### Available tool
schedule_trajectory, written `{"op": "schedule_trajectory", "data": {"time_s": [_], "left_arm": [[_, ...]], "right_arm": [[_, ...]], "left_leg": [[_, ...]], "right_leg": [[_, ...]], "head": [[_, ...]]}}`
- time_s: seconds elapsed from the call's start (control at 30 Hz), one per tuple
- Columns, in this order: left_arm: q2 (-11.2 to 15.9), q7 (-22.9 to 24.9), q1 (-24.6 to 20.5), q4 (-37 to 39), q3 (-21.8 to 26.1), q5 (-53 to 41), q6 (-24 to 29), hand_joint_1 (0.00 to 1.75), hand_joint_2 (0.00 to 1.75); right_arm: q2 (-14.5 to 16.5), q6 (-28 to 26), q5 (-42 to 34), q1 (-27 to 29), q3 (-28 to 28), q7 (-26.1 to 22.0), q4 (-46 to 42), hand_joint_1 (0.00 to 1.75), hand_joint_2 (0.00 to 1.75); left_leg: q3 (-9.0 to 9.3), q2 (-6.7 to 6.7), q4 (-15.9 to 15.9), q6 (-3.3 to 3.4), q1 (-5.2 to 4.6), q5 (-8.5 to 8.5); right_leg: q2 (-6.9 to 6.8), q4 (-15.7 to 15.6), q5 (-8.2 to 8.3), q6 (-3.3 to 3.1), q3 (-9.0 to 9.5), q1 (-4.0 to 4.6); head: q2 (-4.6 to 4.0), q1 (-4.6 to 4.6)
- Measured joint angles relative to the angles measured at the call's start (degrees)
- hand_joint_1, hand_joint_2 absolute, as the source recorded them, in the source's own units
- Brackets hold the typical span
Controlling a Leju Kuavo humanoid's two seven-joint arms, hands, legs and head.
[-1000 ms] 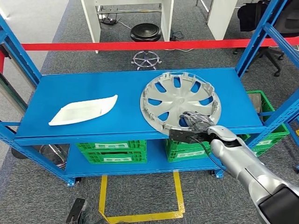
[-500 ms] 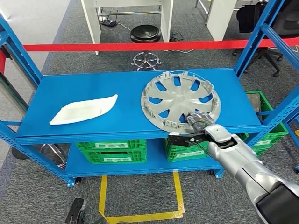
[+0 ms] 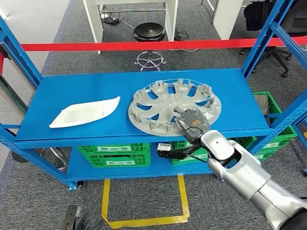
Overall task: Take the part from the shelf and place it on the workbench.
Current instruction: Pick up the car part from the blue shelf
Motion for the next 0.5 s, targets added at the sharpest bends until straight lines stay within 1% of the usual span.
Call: {"op": "schedule_trajectory", "data": {"time_s": [0.1, 0.2, 0.27, 0.37, 0.5], "left_arm": [[0.0, 0.0, 0.0, 0.0, 0.1, -0.3, 0.6, 0.0, 1.75], [0.0, -0.5, 0.0, 0.0, 0.2, -0.2, 0.7, 0.0, 1.75], [0.0, -1.5, 0.0, 0.0, 0.3, 0.3, 0.7, 0.0, 1.75], [0.0, -3.2, 0.0, 0.0, 0.5, 1.1, 0.3, 0.0, 1.75], [0.0, -6.0, -0.1, 0.0, 0.6, 1.7, -0.5, 0.0, 1.75]], "right_arm": [[-1.4, -1.4, 1.7, 2.1, 0.4, 0.4, -6.6, 1.75, 1.75], [-2.4, -2.5, 2.7, 3.6, 0.6, 0.5, -10.3, 1.75, 1.75], [-3.1, -4.4, 3.7, 5.1, 0.5, 0.5, -12.6, 1.75, 1.75], [-4.0, -9.4, 6.5, 9.3, -0.4, 1.1, -16.7, 1.75, 1.75], [-4.4, -18.1, 11.0, 17.3, -2.3, 1.3, -21.8, 1.75, 1.75]], "left_leg": [[-0.09, 0.0, 0.0, 0.0, 0.02, -0.01], [-0.13, 0.0, 0.0, 0.0, 0.03, 0.0], [-0.13, -0.01, 0.0, 0.0, 0.03, 0.0], [-0.15, -0.02, 0.0, 0.0, 0.03, 0.0], [-0.19, -0.03, 0.0, 0.0, 0.02, -0.01]], "right_leg": [[0.01, 0.0, -0.01, 0.0, -0.09, 0.01], [0.0, 0.0, -0.01, -0.01, -0.13, 0.01], [-0.03, 0.0, -0.01, -0.01, -0.13, 0.01], [-0.04, 0.0, 0.0, 0.0, -0.12, 0.0], [-0.05, 0.0, -0.02, -0.01, -0.16, 0.0]], "head": [[0.0, 0.0], [0.0, 0.0], [0.0, 0.01], [0.0, 0.01], [0.0, 0.0]]}}
